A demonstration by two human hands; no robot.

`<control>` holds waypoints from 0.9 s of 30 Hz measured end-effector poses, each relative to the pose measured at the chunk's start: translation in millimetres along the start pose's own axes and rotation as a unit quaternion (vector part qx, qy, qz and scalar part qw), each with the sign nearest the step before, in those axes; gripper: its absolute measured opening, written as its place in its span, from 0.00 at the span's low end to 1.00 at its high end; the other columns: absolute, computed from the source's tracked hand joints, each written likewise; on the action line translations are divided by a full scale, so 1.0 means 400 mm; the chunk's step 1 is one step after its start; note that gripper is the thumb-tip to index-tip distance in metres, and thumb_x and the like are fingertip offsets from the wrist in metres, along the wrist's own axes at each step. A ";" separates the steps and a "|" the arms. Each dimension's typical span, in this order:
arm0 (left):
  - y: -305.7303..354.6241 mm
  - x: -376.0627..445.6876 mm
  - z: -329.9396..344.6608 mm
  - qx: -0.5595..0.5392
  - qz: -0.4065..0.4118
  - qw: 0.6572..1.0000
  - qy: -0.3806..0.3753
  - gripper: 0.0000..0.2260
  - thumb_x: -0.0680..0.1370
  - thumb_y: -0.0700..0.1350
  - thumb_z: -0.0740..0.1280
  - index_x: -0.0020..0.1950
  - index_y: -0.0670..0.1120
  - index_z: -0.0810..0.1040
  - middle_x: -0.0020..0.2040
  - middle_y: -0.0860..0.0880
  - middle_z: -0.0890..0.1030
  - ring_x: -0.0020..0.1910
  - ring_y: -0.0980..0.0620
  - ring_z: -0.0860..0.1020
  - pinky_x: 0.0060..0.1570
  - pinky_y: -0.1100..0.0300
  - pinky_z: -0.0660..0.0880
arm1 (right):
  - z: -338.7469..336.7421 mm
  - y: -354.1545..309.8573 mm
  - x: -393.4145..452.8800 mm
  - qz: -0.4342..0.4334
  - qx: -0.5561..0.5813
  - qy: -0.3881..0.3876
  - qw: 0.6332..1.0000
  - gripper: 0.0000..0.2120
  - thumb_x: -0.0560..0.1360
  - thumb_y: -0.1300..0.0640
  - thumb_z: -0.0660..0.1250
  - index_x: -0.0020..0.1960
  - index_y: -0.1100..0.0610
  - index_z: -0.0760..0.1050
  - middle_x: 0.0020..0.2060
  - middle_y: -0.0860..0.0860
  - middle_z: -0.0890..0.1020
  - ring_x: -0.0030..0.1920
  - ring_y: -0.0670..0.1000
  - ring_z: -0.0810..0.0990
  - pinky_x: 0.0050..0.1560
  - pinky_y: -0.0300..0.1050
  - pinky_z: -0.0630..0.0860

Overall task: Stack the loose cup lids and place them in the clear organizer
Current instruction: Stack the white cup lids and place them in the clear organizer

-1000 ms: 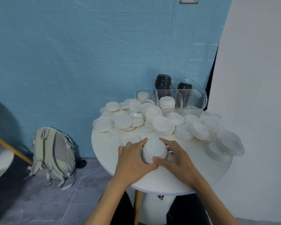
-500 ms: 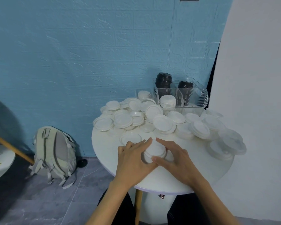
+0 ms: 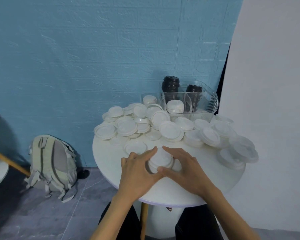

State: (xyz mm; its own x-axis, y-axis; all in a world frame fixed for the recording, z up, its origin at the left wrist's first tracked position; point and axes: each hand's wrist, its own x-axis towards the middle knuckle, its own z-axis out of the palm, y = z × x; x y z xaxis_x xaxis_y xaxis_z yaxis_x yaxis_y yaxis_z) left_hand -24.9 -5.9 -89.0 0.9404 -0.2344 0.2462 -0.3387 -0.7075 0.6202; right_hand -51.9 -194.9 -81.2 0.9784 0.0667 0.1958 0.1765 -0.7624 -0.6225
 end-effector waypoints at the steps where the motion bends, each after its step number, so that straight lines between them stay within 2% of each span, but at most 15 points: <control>1: -0.004 0.001 0.003 -0.004 -0.009 1.000 -0.001 0.35 0.70 0.69 0.73 0.74 0.70 0.64 0.53 0.64 0.71 0.57 0.59 0.63 0.59 0.62 0.59 | -0.017 0.004 0.005 -0.001 0.005 0.003 1.000 0.38 0.71 0.30 0.68 0.77 0.39 0.64 0.70 0.36 0.71 0.68 0.42 0.72 0.69 0.46 0.65; 4: -0.007 0.004 0.007 -0.001 -0.019 1.000 -0.002 0.39 0.66 0.73 0.73 0.74 0.70 0.65 0.53 0.64 0.68 0.57 0.60 0.62 0.58 0.61 0.58 | -0.091 0.026 0.037 0.010 0.016 0.118 0.993 0.36 0.70 0.31 0.70 0.75 0.43 0.70 0.66 0.42 0.77 0.61 0.45 0.78 0.64 0.50 0.74; 6: -0.006 0.004 0.008 0.002 -0.020 1.000 -0.003 0.40 0.66 0.73 0.74 0.75 0.69 0.66 0.52 0.65 0.66 0.57 0.60 0.62 0.59 0.61 0.58 | -0.148 0.055 0.074 0.035 -0.035 0.190 0.980 0.32 0.73 0.38 0.73 0.73 0.48 0.72 0.67 0.48 0.78 0.64 0.51 0.78 0.67 0.56 0.73; 7: -0.007 0.003 0.008 0.003 -0.022 1.000 -0.003 0.40 0.66 0.73 0.73 0.75 0.69 0.66 0.52 0.64 0.66 0.58 0.59 0.63 0.59 0.61 0.58 | -0.177 0.070 0.096 0.060 -0.069 0.194 0.977 0.32 0.74 0.40 0.73 0.74 0.49 0.71 0.69 0.50 0.77 0.67 0.54 0.76 0.69 0.57 0.70; 9: -0.005 0.002 0.006 0.002 -0.021 1.000 -0.003 0.40 0.66 0.72 0.74 0.76 0.68 0.66 0.53 0.63 0.67 0.58 0.59 0.63 0.58 0.61 0.57 | -0.229 0.099 0.139 0.133 -0.136 0.136 0.972 0.37 0.73 0.38 0.73 0.77 0.50 0.67 0.74 0.53 0.72 0.73 0.59 0.71 0.73 0.58 0.65; 11: -0.001 0.001 0.001 -0.006 -0.024 1.000 -0.009 0.39 0.67 0.71 0.74 0.75 0.68 0.66 0.51 0.66 0.63 0.54 0.61 0.58 0.58 0.62 0.57 | -0.261 0.117 0.169 0.185 -0.182 0.057 0.964 0.43 0.71 0.35 0.73 0.80 0.49 0.61 0.77 0.54 0.68 0.75 0.60 0.68 0.72 0.56 0.64; 13: 0.006 -0.001 -0.004 -0.015 -0.030 0.999 -0.014 0.38 0.68 0.68 0.75 0.75 0.68 0.66 0.50 0.69 0.59 0.48 0.62 0.55 0.59 0.62 0.58 | -0.278 0.126 0.185 0.201 -0.202 0.007 0.958 0.44 0.70 0.35 0.74 0.80 0.49 0.61 0.75 0.55 0.71 0.73 0.60 0.70 0.69 0.54 0.66; 17: 0.007 -0.004 -0.006 -0.018 -0.030 0.999 -0.015 0.38 0.68 0.70 0.75 0.76 0.69 0.66 0.52 0.62 0.65 0.51 0.61 0.56 0.58 0.62 0.57 | -0.287 0.136 0.203 0.215 -0.198 -0.057 0.955 0.44 0.69 0.40 0.78 0.79 0.49 0.63 0.75 0.53 0.71 0.74 0.57 0.70 0.71 0.51 0.65; 21: 0.002 -0.003 -0.003 -0.011 -0.026 0.999 -0.018 0.38 0.68 0.70 0.74 0.76 0.68 0.66 0.54 0.60 0.67 0.55 0.59 0.60 0.57 0.62 0.56 | -0.283 0.149 0.212 0.223 -0.198 -0.033 0.954 0.41 0.70 0.45 0.79 0.77 0.49 0.66 0.73 0.54 0.74 0.72 0.58 0.71 0.70 0.52 0.67; 25: 0.002 -0.005 -0.004 -0.021 -0.030 0.999 -0.017 0.38 0.68 0.69 0.75 0.76 0.67 0.65 0.55 0.59 0.66 0.49 0.62 0.54 0.59 0.61 0.57 | -0.277 0.149 0.211 0.219 -0.184 -0.011 0.958 0.40 0.68 0.47 0.81 0.75 0.49 0.68 0.69 0.54 0.77 0.69 0.59 0.73 0.67 0.52 0.69; 27: 0.000 -0.004 -0.002 -0.025 -0.028 0.999 -0.017 0.38 0.69 0.68 0.75 0.76 0.67 0.66 0.56 0.59 0.68 0.49 0.62 0.55 0.60 0.61 0.57 | -0.281 0.129 0.205 0.204 -0.177 0.021 0.963 0.38 0.68 0.45 0.80 0.74 0.50 0.69 0.69 0.55 0.77 0.68 0.59 0.74 0.66 0.52 0.69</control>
State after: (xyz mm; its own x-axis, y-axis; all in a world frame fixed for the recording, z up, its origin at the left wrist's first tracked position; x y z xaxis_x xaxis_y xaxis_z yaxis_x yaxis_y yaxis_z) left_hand -26.5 -5.2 -88.7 0.9581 -0.2187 0.1850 -0.2858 -0.6865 0.6686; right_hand 25.2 -301.2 -12.0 0.9522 -0.3046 0.0254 -0.2758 -0.8920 -0.3580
